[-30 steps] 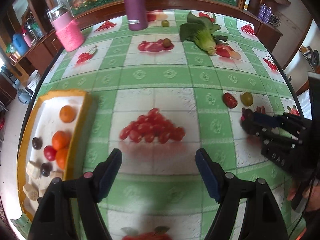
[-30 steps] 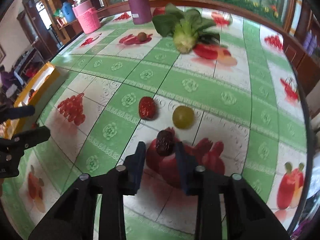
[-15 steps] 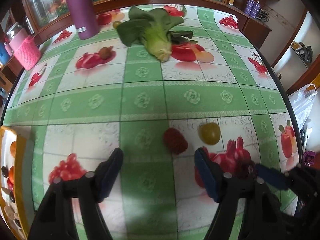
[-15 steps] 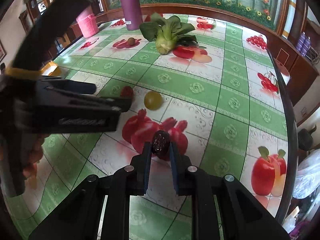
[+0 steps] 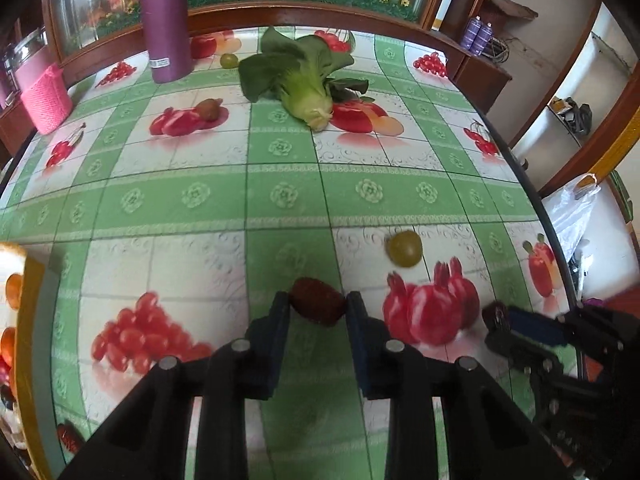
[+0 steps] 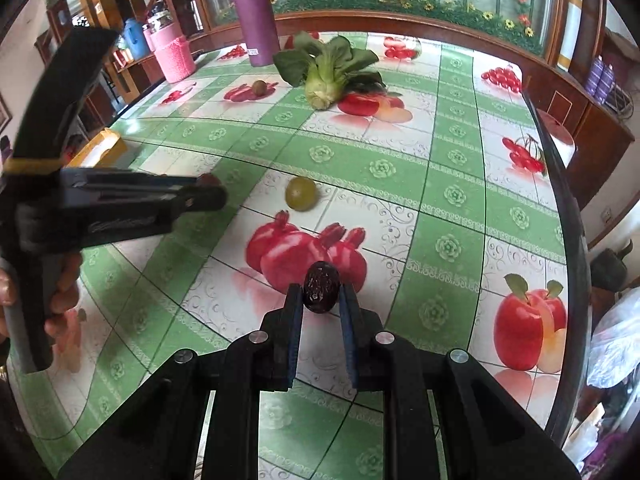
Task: Organize fruits
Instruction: 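Carry the dark purple fruit and red date over the white tray with both grippers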
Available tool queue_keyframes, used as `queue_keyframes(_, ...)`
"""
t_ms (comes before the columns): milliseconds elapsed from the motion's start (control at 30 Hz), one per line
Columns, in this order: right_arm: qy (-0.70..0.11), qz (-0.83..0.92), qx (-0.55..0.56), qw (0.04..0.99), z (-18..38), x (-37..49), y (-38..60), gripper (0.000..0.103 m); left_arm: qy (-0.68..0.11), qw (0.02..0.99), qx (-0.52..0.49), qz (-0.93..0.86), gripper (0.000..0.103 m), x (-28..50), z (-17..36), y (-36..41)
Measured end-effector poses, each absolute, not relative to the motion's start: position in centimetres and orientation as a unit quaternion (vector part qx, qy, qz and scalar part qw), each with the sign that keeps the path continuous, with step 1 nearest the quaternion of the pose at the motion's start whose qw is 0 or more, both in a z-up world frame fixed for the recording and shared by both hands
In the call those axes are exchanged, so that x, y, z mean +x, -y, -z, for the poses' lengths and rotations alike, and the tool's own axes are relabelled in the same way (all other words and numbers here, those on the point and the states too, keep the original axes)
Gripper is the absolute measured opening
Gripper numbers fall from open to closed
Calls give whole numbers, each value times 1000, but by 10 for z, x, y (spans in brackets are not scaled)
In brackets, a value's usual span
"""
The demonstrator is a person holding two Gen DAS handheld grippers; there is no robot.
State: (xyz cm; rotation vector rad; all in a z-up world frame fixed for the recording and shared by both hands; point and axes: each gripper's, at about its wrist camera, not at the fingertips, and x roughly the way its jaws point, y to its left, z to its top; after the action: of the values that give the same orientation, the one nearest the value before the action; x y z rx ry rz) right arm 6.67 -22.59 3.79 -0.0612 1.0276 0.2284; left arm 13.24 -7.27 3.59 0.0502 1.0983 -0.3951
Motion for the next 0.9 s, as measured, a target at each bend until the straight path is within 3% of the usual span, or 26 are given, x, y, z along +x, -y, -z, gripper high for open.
queue_keyframes(500,-484,-139,-86,860,-57,73,158,18,-519,842,-17,146,31,83,-58,-27)
queue_keyframes(567,-498,-132,-94,852,-51,73,163,23,-516,845,-14,141,31,78,-59,-35)
queue_keyframes(600,-506,-131,-94,847,-46,69,168,30,-515,846,-13,139,31,76,-60,-39)
queue_keyframes(900,-532,-117,-122,830,-15,58,185,31,-526,836,-15,155,31,60,-53,-45)
